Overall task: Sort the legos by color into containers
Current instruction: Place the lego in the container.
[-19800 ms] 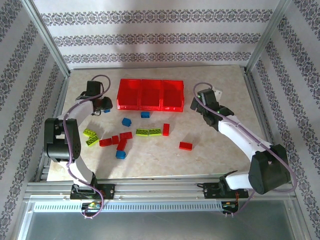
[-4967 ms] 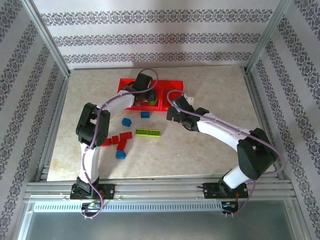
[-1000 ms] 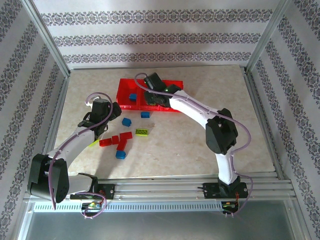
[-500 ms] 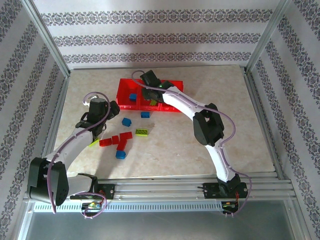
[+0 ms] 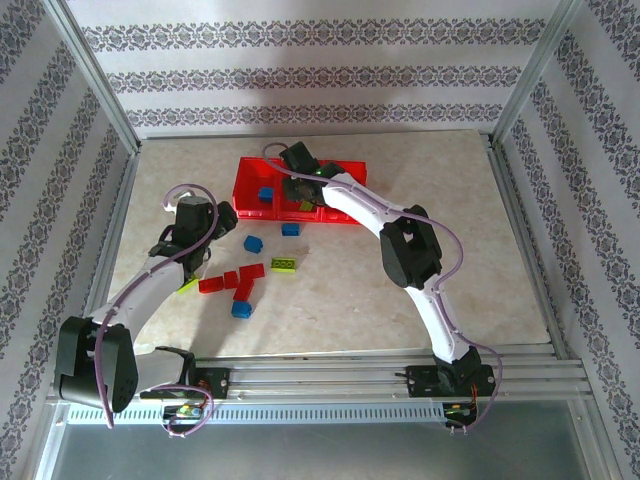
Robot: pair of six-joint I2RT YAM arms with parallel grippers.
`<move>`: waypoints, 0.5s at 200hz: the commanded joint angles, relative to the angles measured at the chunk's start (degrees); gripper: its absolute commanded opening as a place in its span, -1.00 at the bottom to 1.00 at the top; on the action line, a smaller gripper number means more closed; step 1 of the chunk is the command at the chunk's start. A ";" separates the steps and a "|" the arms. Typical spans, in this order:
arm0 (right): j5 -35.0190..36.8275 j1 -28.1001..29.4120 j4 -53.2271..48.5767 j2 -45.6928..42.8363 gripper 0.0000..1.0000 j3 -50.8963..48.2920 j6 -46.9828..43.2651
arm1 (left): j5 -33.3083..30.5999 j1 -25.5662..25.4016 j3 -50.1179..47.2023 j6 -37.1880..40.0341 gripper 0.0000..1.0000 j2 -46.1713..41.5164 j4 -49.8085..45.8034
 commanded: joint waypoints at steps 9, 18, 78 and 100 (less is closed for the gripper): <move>-0.57 -0.06 -0.55 0.62 -0.10 1.63 -0.77 | 0.28 1.09 -0.58 0.71 0.99 -1.89 -2.03; -0.54 -0.07 -0.55 0.55 -0.09 1.58 -0.86 | 0.27 1.24 -0.67 0.71 0.99 -2.14 -2.36; -0.56 0.33 -0.42 -1.08 -0.01 0.98 -1.36 | 0.24 1.91 -1.46 0.62 0.99 -3.62 -3.11; -0.11 0.74 -0.12 -2.40 0.02 0.09 -1.71 | 0.34 2.22 -1.41 0.71 0.99 -3.69 -3.29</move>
